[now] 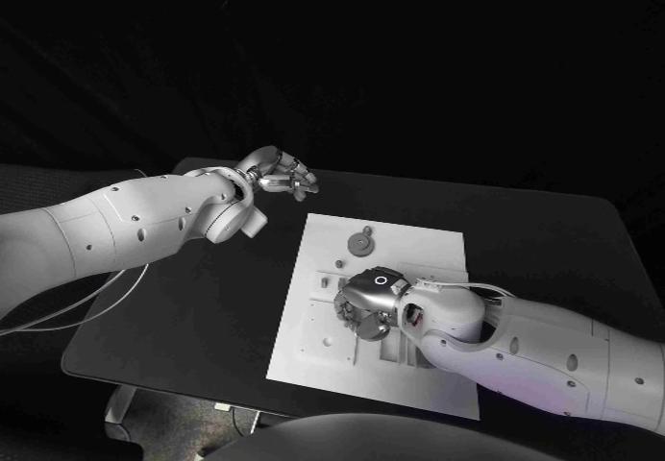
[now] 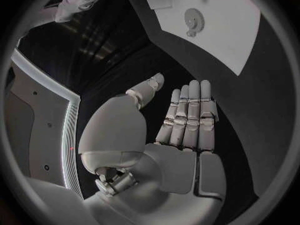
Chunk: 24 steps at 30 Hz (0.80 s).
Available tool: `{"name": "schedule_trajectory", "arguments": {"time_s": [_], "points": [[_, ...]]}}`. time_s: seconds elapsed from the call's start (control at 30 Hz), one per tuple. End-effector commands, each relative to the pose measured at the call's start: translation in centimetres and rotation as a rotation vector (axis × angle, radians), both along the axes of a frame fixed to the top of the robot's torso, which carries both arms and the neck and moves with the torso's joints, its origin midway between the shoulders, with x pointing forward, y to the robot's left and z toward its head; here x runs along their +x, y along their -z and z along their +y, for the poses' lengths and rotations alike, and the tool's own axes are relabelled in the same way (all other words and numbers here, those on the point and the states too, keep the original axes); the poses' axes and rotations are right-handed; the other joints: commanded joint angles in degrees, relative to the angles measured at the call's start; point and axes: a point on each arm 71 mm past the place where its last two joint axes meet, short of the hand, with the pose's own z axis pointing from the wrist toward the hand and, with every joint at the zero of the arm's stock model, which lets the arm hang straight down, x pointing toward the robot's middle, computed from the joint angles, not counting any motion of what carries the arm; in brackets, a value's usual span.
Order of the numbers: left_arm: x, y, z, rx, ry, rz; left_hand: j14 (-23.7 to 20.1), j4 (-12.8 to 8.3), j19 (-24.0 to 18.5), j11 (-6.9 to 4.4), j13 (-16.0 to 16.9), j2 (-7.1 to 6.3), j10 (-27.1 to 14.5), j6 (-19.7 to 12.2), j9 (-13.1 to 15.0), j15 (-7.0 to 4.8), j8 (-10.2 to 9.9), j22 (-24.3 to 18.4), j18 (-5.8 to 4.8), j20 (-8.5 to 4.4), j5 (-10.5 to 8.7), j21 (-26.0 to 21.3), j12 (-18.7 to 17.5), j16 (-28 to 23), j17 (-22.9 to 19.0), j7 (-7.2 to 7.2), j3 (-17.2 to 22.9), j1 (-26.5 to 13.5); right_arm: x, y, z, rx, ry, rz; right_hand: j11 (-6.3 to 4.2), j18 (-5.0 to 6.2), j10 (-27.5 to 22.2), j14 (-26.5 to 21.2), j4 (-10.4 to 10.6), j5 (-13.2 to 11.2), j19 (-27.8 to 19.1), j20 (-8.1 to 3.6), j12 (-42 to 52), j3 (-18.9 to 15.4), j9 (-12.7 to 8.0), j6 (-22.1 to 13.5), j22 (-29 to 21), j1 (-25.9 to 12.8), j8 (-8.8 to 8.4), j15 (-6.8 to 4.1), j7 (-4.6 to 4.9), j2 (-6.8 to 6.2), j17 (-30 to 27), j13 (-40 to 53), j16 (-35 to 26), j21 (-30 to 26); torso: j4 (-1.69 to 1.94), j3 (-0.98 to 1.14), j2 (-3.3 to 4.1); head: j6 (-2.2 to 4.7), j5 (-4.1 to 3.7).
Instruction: Assemble the parts on the task board
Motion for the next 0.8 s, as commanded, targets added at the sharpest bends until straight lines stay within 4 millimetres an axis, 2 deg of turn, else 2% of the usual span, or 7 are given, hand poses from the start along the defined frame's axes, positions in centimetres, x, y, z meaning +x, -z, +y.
{"name": "schedule_trajectory", "arguments": {"time_s": [0.03, 0.67, 0.8], "points": [[-0.01, -0.1, -0.17, -0.009, 0.011, 0.0, 0.3, 0.1, 0.4, -0.12, -0.1, 0.07, -0.5, -0.2, -0.1, 0.0, 0.3, 0.1, 0.93, 0.02, 0.15, -0.3, 0.1, -0.3, 0.1, 0.0, -0.1, 0.6, -0.13, 0.31, -0.02, -0.024, -0.014, -0.008, 0.53, 3.54, 1.0, -0.3, -0.3, 0.3, 0.1, -0.3, -0.3, -0.1, 0.1, 0.2, 0.1, -0.1, 0.24, -0.39, 0.06, 0.56, 0.1, 0.1, -0.4, -0.1, -0.02, 0.04, 0.01, -0.03, 0.06], [0.0, -0.09, -0.15, -0.008, 0.01, 0.001, 0.3, 0.2, 0.4, -0.11, -0.1, 0.06, -0.5, -0.2, -0.1, 0.0, 0.3, 0.1, 0.92, 0.02, 0.15, -0.4, 0.1, -0.4, 0.2, 0.0, -0.1, 0.7, -0.18, 0.36, 0.06, -0.029, -0.019, -0.006, 0.52, 3.55, 1.0, -0.3, -0.4, 0.3, 0.1, -0.3, -0.4, 0.0, 0.1, 0.2, 0.1, -0.1, 0.24, -0.4, 0.05, 0.53, 0.1, 0.1, -0.4, -0.2, -0.01, -0.05, -0.01, 0.1, 0.01], [0.0, -0.1, -0.16, -0.008, 0.01, 0.001, 0.3, 0.2, 0.4, -0.11, -0.1, 0.05, -0.5, -0.2, -0.1, 0.0, 0.3, 0.1, 0.92, 0.02, 0.15, -0.4, 0.1, -0.5, 0.3, 0.0, -0.1, 0.7, -0.18, 0.45, 0.07, -0.027, -0.017, 0.015, 0.78, 3.55, 0.5, -0.5, -0.4, 0.2, -0.2, -0.16, -0.9, -0.4, -0.2, -1.2, 0.1, -0.6, -0.53, -0.11, 0.61, -0.57, 0.2, 0.1, -0.5, -0.4, -0.02, -0.06, -0.01, 0.12, 0.01]]}}
